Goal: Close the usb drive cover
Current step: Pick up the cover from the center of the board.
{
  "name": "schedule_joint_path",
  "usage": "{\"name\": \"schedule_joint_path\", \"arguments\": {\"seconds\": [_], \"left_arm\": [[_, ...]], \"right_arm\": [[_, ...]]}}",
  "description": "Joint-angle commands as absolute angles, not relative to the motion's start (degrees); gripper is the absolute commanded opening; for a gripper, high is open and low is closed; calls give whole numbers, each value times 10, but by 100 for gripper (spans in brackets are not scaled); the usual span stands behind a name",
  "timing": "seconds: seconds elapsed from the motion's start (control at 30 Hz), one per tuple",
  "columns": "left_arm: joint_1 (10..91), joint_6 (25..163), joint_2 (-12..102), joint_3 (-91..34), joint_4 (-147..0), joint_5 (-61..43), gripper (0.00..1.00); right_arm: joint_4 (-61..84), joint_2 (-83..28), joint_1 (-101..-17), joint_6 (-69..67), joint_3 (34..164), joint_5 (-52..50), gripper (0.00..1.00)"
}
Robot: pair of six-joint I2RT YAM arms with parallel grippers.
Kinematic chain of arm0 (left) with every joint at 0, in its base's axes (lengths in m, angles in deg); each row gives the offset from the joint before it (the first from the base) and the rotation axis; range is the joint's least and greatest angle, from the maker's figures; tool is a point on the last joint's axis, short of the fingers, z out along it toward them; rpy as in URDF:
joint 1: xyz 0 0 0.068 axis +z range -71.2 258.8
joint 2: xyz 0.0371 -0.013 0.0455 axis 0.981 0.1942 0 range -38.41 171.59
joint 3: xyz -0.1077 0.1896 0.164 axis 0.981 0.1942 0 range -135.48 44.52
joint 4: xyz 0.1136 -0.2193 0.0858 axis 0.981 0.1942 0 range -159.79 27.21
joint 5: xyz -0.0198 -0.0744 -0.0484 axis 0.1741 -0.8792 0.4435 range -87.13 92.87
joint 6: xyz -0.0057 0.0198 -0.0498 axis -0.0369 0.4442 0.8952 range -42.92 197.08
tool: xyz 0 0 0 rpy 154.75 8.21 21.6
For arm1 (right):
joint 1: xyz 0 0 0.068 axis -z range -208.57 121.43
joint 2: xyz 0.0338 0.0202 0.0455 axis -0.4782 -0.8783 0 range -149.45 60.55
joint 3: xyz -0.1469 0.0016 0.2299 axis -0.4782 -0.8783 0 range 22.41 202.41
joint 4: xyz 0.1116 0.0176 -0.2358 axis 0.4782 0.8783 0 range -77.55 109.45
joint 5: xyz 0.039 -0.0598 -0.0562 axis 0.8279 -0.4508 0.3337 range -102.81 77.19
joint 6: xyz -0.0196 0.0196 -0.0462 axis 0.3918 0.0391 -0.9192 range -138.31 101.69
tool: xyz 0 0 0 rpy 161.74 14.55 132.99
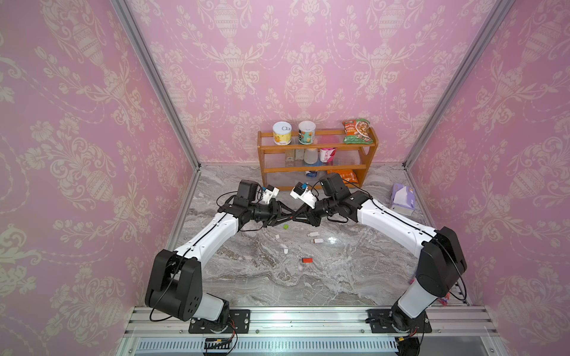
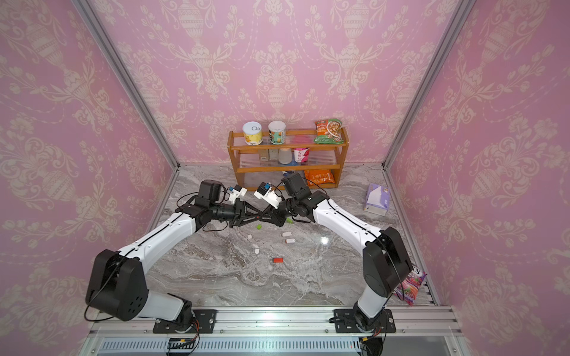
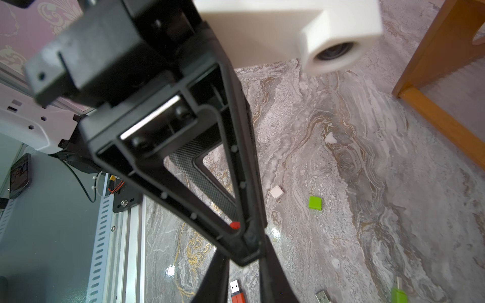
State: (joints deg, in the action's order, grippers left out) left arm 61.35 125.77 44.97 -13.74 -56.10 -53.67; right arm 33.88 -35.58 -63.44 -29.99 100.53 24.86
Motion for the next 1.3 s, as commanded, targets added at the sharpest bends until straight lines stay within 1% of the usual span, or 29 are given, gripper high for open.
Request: {"name": "schedule_joint_path", "arguments": {"seconds": [0.0,0.23,0.37,0.4,0.57,0.67,0.73,0.8,0.9,0.93,1.17,1.27], "left_arm": [[592,1259,461,-151,-561,-554,31],[587,1256,462,-152,-563,-559,22],[585,1255,462,-152,-563,-561,11],[586,1255,463,-151,-561,-561,9],[585,1254,466,-151,-561,-559,8],[585,1255,467,-154,-560,-557,4],[585,1254,469,-155,-557,-552,2],[585,1256,473,-157,-555,-544,2],[586,1264,481,-159,-561,-532,0],[586,1266,484,-160,-563,-529,0],[590,1271,501,-169,-556,-504,0],[595,1271,503,-170,-553,-498,0]], "right_arm": [[266,-357,-635,-274,1005,254,14],[248,-363,-635,-269,1008,221,15],[227,-367,-635,-261,1007,210,17],[221,-368,-635,-259,1006,212,17],[209,-371,-635,-250,1005,224,19],[214,-374,-635,-251,1007,227,23],[217,-375,-636,-251,1007,228,28],[218,-375,-635,-251,1006,228,33],[224,-374,-635,-251,1002,224,37],[227,-374,-635,-252,1001,222,40],[260,-368,-635,-275,983,183,53],[276,-361,-632,-287,972,165,55]]}}
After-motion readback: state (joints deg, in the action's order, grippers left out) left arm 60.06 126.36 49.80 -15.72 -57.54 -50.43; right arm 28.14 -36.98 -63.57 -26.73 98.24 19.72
